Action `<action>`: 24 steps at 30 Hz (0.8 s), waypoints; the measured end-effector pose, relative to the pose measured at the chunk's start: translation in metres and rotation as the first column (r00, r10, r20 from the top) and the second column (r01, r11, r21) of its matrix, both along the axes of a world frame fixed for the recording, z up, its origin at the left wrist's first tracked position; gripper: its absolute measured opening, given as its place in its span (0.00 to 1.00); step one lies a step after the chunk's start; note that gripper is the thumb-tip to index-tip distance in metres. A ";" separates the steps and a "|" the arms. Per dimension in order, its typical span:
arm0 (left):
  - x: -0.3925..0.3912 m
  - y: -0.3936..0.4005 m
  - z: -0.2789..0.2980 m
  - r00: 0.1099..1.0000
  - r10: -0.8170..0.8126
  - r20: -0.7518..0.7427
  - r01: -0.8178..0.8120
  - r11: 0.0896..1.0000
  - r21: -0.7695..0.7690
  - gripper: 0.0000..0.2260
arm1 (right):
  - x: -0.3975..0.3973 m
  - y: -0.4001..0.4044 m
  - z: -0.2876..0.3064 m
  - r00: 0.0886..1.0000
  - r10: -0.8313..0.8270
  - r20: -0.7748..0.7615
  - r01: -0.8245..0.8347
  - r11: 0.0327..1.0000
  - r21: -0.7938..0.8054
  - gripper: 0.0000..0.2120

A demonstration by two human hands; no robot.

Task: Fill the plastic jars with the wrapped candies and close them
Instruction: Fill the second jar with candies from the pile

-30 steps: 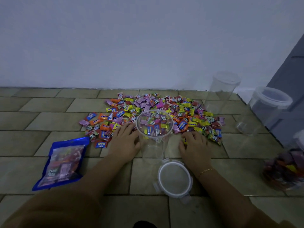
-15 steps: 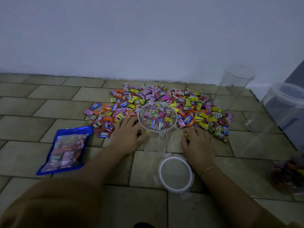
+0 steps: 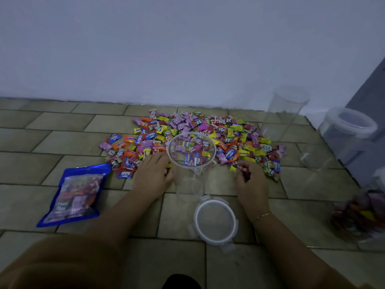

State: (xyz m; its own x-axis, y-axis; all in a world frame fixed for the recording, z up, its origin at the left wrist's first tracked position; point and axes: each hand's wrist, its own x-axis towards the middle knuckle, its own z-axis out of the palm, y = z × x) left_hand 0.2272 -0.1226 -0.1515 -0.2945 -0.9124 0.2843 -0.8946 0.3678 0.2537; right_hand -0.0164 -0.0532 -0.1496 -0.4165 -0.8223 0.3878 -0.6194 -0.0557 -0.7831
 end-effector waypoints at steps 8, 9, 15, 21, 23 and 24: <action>-0.004 0.014 0.014 0.977 0.153 -0.148 -0.153 0.988 0.011 0.08 | -0.001 0.006 0.012 0.938 -0.115 0.328 0.137 0.990 -0.046 0.05; -0.005 0.017 0.016 0.968 0.176 -0.176 -0.176 0.984 0.017 0.09 | -0.001 0.006 0.012 0.936 -0.128 0.328 0.149 0.988 -0.039 0.05; 0.001 0.015 0.023 0.732 0.403 -0.549 -0.351 0.914 0.204 0.16 | -0.006 0.003 0.013 0.912 -0.157 0.378 0.168 0.986 0.006 0.07; 0.005 0.003 0.050 0.158 0.545 -0.823 -0.293 0.822 0.488 0.22 | -0.004 -0.017 0.046 0.814 -0.115 0.569 0.127 0.992 0.019 0.08; 0.006 -0.003 0.067 -0.097 0.537 -0.838 -0.172 0.820 0.545 0.26 | 0.003 -0.024 0.063 0.744 -0.060 0.666 0.101 0.995 -0.023 0.06; 0.004 -0.005 0.077 -0.206 0.513 -0.834 -0.099 0.837 0.539 0.22 | 0.007 -0.026 0.073 0.721 -0.029 0.692 0.084 0.995 -0.046 0.06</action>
State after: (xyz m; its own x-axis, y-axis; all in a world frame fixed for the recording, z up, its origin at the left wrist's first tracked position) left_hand 0.2310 -0.1277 -0.0743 0.4278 -0.8593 -0.2805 0.3944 -0.1018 0.9133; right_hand -0.0092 -0.0797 -0.0767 -0.6357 -0.7714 0.0290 0.0870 -0.1090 -0.9902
